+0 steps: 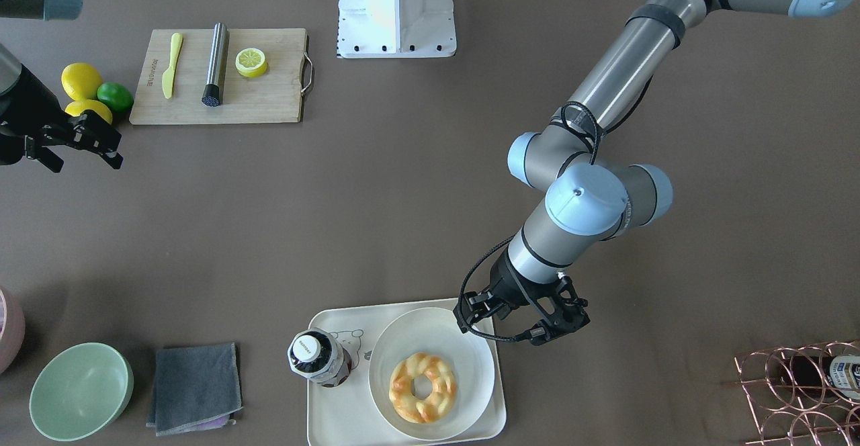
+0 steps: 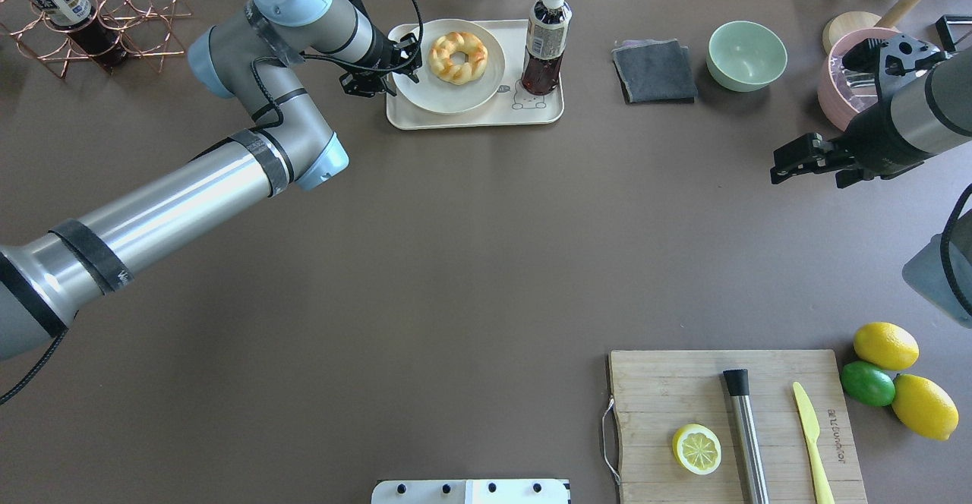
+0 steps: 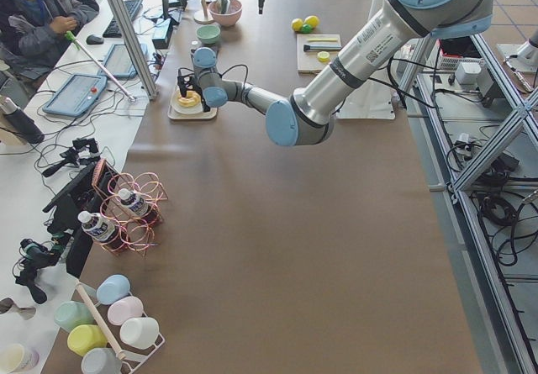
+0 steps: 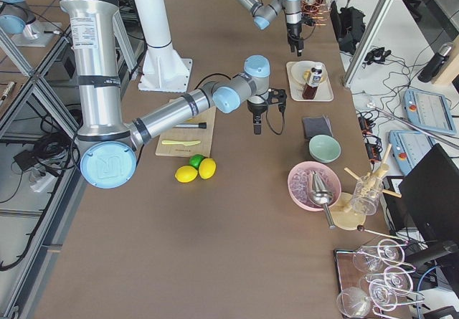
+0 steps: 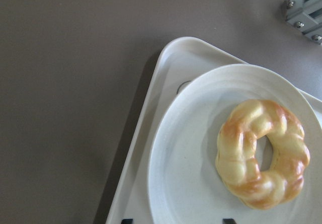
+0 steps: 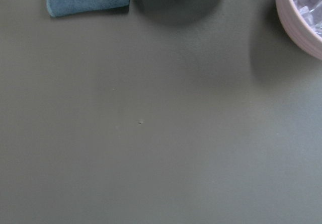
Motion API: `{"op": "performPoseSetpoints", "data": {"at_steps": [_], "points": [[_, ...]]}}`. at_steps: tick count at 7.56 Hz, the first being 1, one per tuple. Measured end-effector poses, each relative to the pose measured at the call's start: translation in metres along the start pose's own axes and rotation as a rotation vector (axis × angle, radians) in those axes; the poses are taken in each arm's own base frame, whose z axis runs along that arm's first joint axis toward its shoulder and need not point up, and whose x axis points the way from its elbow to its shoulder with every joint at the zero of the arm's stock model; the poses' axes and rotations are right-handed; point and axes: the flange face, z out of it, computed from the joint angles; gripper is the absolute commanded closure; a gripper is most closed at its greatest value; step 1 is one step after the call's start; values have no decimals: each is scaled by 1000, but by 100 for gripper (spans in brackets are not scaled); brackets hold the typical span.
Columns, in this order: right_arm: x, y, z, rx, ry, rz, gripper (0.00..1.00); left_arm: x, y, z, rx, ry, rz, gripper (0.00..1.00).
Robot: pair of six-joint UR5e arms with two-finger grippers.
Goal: Place donut on tray
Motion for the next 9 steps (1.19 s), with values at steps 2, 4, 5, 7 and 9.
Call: {"op": "performPoseSetpoints", "data": {"at_steps": [2, 4, 5, 7, 9], "points": [[54, -18, -1, -16, 14, -40, 0, -56, 12, -69, -77, -17, 85, 3], [121, -42, -3, -24, 33, -90, 0, -129, 26, -134, -94, -52, 245, 3], [159, -52, -8, -27, 34, -116, 0, -164, 32, -170, -100, -100, 342, 3], [235, -61, -13, -32, 49, -168, 0, -249, 27, -251, -106, -218, 537, 3], [294, -60, -21, -33, 62, -202, 0, -333, 16, -301, -111, -294, 638, 3]]}}
